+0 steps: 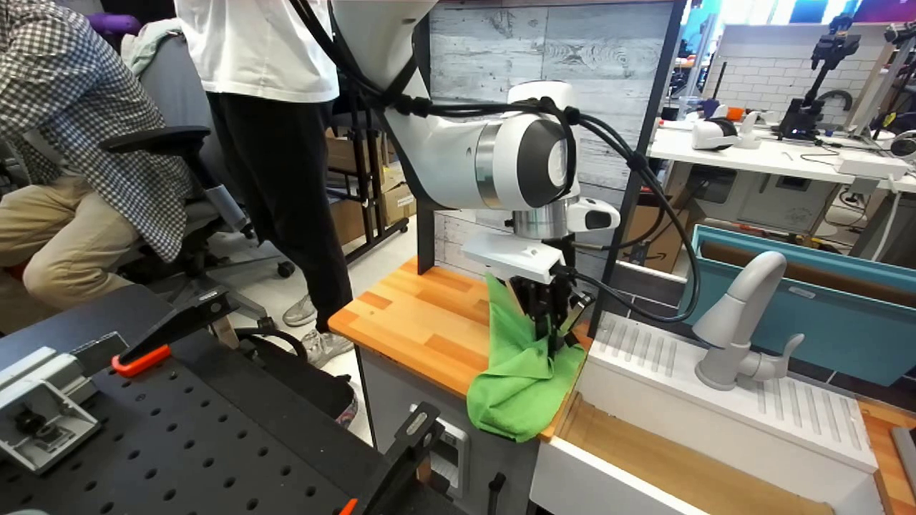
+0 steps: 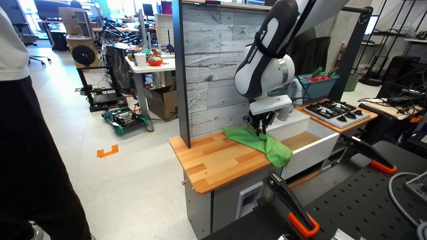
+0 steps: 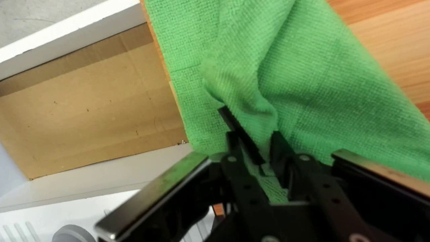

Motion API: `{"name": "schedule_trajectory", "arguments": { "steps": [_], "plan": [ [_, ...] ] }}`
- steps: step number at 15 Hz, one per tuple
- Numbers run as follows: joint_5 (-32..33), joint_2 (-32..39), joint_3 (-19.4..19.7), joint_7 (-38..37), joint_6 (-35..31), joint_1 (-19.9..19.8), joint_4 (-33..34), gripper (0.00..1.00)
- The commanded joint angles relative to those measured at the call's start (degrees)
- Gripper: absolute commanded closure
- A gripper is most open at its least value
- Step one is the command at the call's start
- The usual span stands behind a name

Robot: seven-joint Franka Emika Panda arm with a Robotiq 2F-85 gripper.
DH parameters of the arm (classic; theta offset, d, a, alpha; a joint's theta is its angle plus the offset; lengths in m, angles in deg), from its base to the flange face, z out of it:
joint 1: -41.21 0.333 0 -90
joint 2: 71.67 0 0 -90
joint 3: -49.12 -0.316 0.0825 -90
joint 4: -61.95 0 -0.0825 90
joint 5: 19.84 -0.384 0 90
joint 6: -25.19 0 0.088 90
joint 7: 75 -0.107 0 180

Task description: Move the green towel to the left

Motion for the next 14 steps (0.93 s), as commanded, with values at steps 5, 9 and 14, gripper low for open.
{"name": "schedule_trajectory", "arguments": {
  "steps": [5,9,14],
  "plan": [
    [0.9,1.1,-0.3,1.2,-0.4,-0.3,1.9,0.99],
    [1.1,-1.3,-0.1,0.4,-2.4,1.2,-1.7,0.99],
    [1.4,-5.4,0.6,-0.8,-9.2,4.7,-8.8,0.99]
  ]
}}
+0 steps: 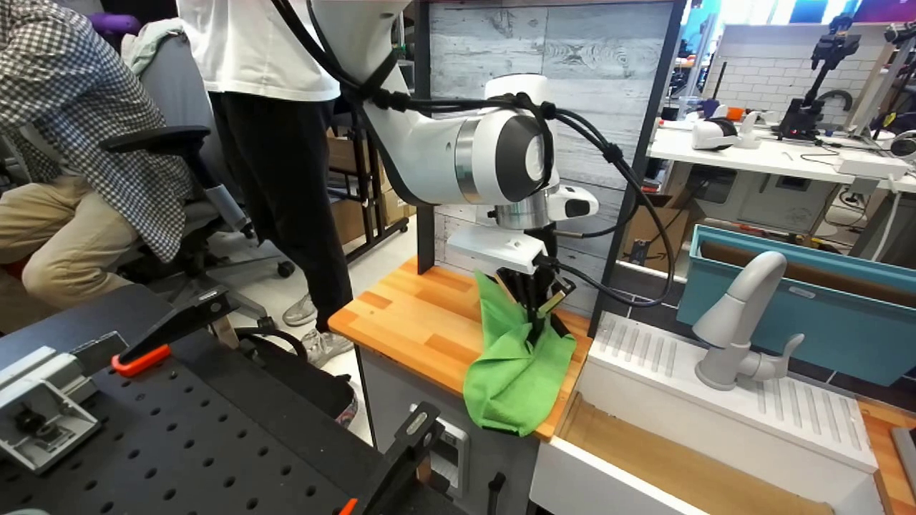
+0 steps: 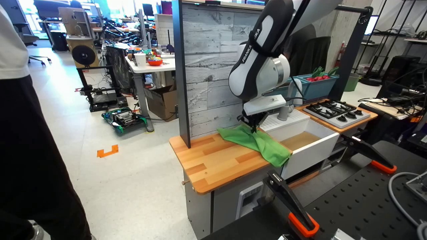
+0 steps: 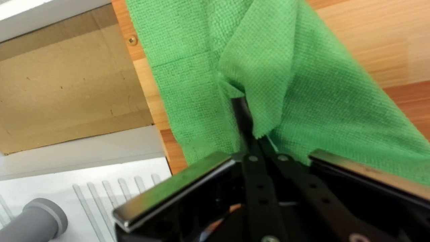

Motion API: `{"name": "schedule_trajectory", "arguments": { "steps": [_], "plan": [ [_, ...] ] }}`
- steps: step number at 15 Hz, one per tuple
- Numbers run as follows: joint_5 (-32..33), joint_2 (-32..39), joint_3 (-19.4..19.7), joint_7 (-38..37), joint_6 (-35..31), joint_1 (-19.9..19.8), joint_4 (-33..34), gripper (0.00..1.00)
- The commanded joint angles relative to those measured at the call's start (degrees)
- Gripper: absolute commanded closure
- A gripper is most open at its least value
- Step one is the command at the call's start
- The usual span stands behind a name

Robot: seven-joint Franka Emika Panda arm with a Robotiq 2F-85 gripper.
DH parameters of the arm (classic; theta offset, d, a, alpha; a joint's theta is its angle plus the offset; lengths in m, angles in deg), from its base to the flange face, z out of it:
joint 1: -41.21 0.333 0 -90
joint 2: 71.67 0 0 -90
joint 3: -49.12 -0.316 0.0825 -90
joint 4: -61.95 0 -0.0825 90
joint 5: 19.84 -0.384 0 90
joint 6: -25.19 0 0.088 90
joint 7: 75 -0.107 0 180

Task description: Move the green towel to the left

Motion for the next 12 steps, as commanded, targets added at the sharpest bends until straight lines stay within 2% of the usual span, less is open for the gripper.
{"name": "schedule_trajectory", "arguments": {
  "steps": [1,7,12],
  "plan": [
    [1.4,-5.3,0.9,-1.5,-6.4,3.0,-8.5,0.99],
    [1.7,-11.7,3.1,-2.3,-13.7,8.8,-18.8,0.99],
    [2.2,-16.0,5.4,-3.4,-16.2,14.7,-24.8,0.99]
  ]
}}
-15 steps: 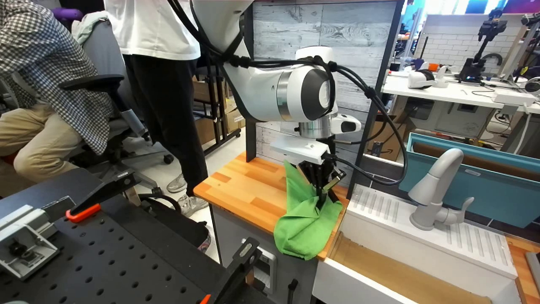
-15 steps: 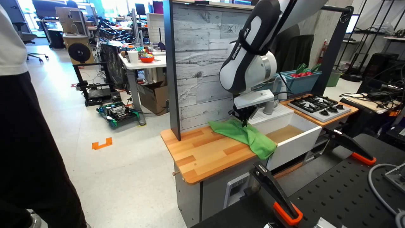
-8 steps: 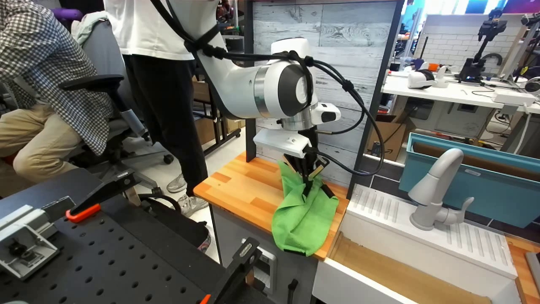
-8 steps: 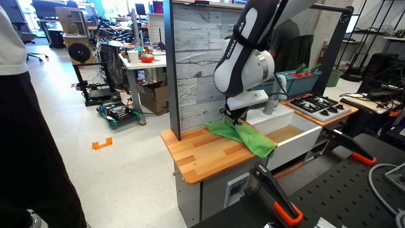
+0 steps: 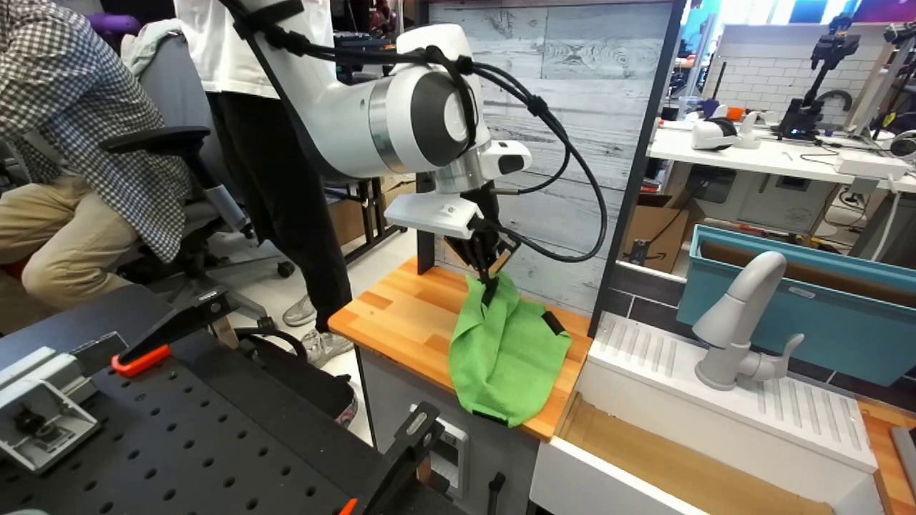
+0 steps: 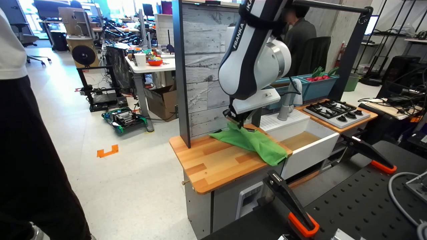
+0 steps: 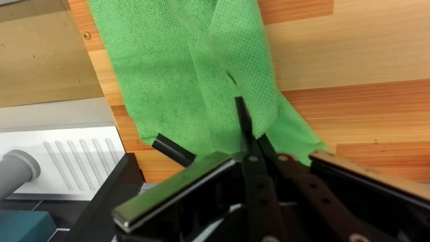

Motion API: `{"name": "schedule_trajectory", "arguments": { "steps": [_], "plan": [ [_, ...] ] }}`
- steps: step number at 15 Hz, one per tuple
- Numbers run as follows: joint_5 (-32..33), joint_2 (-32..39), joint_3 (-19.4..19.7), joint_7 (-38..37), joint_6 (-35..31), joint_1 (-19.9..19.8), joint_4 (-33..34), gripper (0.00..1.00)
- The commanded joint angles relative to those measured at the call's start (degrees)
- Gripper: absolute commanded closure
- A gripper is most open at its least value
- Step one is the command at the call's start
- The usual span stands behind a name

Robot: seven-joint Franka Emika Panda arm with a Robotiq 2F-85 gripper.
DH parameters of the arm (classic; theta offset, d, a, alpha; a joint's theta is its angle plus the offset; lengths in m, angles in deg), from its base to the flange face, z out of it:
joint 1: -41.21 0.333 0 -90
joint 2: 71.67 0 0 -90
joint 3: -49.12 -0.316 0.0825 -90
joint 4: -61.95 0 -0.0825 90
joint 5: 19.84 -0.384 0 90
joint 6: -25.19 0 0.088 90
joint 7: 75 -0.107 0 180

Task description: Move the green towel to the left

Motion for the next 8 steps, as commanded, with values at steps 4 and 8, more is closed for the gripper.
{"name": "schedule_trajectory", "arguments": {
  "steps": [4,8],
  "plan": [
    [2.6,-5.9,1.2,-0.9,-0.5,5.9,-6.6,0.99],
    [3.9,-5.6,-0.8,1.0,2.1,6.0,-4.7,0.99]
  ]
}}
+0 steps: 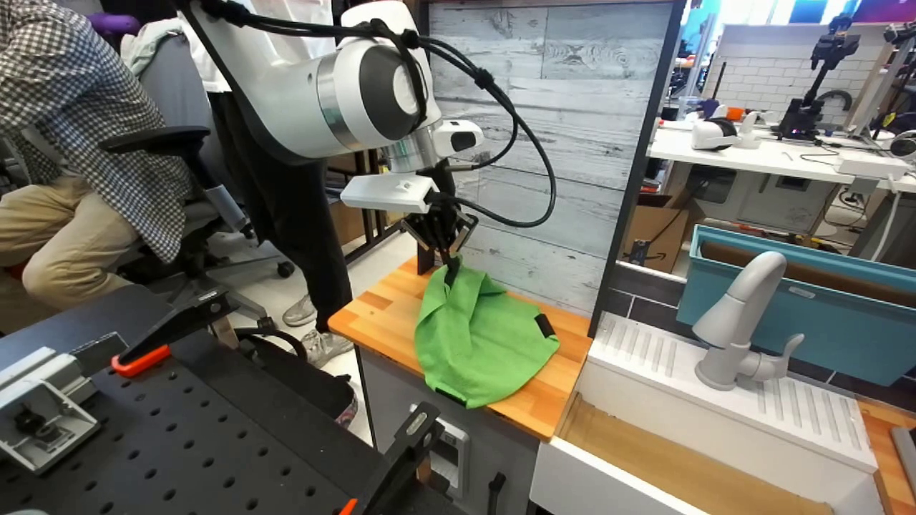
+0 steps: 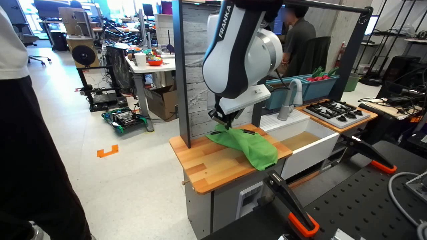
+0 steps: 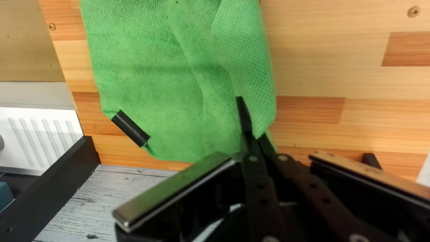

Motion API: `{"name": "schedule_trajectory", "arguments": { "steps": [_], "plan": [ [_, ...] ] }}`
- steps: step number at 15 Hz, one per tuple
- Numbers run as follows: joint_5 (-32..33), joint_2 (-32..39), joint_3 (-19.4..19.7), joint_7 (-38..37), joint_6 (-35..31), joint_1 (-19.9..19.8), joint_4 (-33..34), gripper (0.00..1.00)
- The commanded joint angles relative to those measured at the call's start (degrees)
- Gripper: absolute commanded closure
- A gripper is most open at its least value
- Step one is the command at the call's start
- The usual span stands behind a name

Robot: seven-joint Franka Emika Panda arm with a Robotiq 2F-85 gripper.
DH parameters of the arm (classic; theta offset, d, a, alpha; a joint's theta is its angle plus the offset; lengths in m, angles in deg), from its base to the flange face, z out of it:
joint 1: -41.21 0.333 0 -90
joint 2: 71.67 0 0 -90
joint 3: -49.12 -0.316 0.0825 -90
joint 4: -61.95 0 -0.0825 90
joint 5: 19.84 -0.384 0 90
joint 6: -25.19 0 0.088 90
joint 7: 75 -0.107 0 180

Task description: Move the green towel to the left

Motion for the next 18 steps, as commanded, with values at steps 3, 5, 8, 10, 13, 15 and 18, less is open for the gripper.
{"name": "schedule_trajectory", "arguments": {
  "steps": [3,5,8,10,13,15,18],
  "plan": [
    [2.8,-0.7,-3.1,2.8,5.8,-0.7,2.0,0.99],
    [3.7,-0.2,-4.1,3.7,8.4,-0.8,3.5,0.99],
    [5.7,0.5,-5.3,4.9,11.4,-0.8,5.6,0.99],
    [6.9,1.2,-6.3,5.8,13.8,-1.1,7.7,0.99],
    [7.8,3.6,-8.1,7.8,18.9,-1.9,12.7,0.99],
    [8.0,5.8,-9.3,9.5,22.4,-2.7,16.3,0.99],
    [8.4,8.5,-10.8,12.4,26.4,-4.3,20.7,0.99]
  ]
}}
